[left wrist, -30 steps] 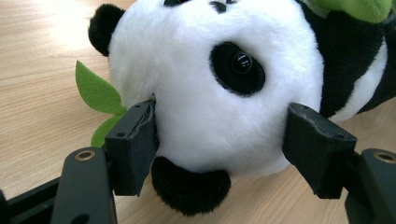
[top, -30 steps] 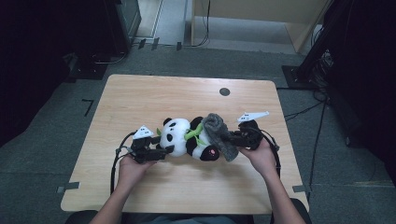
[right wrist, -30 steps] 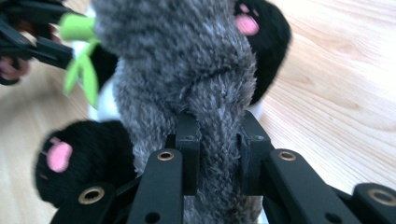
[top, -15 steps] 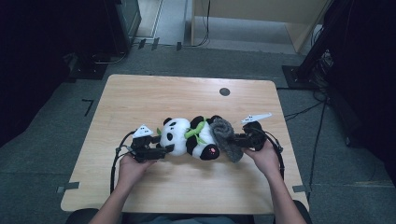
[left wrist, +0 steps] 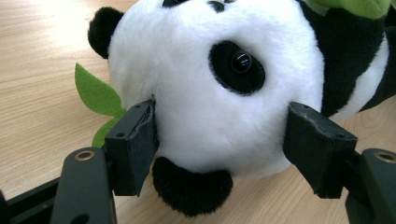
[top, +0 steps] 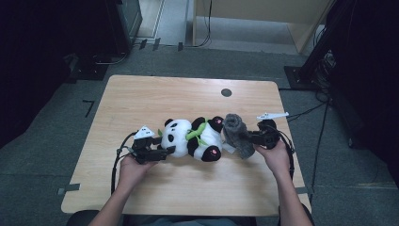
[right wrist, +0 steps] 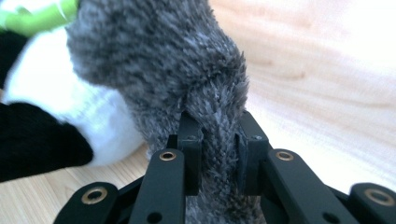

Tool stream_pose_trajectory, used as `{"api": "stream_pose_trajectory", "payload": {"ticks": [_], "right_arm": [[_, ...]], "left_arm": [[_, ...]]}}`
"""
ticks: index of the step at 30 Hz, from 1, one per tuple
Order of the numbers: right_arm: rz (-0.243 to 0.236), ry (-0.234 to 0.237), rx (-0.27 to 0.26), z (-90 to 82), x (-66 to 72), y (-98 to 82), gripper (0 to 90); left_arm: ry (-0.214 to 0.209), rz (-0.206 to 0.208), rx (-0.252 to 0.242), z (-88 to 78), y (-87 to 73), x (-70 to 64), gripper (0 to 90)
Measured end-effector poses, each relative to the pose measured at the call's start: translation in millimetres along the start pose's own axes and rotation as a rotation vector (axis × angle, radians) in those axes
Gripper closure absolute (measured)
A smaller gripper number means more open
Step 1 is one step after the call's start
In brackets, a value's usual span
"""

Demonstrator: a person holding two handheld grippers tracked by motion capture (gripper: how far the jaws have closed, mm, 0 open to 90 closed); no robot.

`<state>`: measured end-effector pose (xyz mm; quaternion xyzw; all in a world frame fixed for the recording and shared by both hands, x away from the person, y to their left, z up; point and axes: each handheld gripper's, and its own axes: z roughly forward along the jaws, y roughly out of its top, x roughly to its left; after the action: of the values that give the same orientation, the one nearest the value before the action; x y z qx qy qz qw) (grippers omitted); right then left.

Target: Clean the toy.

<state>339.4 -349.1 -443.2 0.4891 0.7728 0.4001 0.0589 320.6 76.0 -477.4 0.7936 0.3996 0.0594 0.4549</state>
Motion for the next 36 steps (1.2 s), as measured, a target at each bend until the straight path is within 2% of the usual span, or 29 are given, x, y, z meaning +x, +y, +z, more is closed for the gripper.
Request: {"api": "stream_pose_trajectory", "payload": {"ticks": [3,5,11,15,20,25,31,36], "right_arm": [[-0.012,0.001,-0.045,-9.2,3.7,5.4,76.8],[-0.038,0.008,-0.074,-15.5,10.3,10.4,76.9],[-0.127,0.053,-0.140,-27.2,39.9,25.8,76.8],[-0.192,0.085,-0.147,-25.7,60.8,34.6,76.8],[-0.247,0.117,-0.139,-17.1,78.0,39.7,76.7],[-0.257,0.129,-0.088,0.0,84.8,39.9,76.7],[-0.243,0.137,-0.026,20.1,87.7,34.9,76.4],[-0.210,0.140,-0.021,24.1,81.6,31.4,76.3]], "left_arm": [[0.001,0.001,0.000,0.1,0.0,-0.2,29.0],[0.002,0.000,-0.001,0.1,-0.2,-0.5,29.0],[0.009,0.005,-0.006,-0.3,-2.1,-2.4,28.9],[0.014,0.005,-0.013,-0.4,-3.5,-3.2,28.8],[0.018,0.008,-0.016,-0.7,-4.8,-3.9,28.8],[0.018,0.008,-0.018,-0.7,-5.3,-3.8,28.8],[0.015,0.006,-0.015,-0.3,-5.2,-4.3,28.8],[0.014,0.008,-0.010,-0.2,-4.3,-3.9,28.8]]}}
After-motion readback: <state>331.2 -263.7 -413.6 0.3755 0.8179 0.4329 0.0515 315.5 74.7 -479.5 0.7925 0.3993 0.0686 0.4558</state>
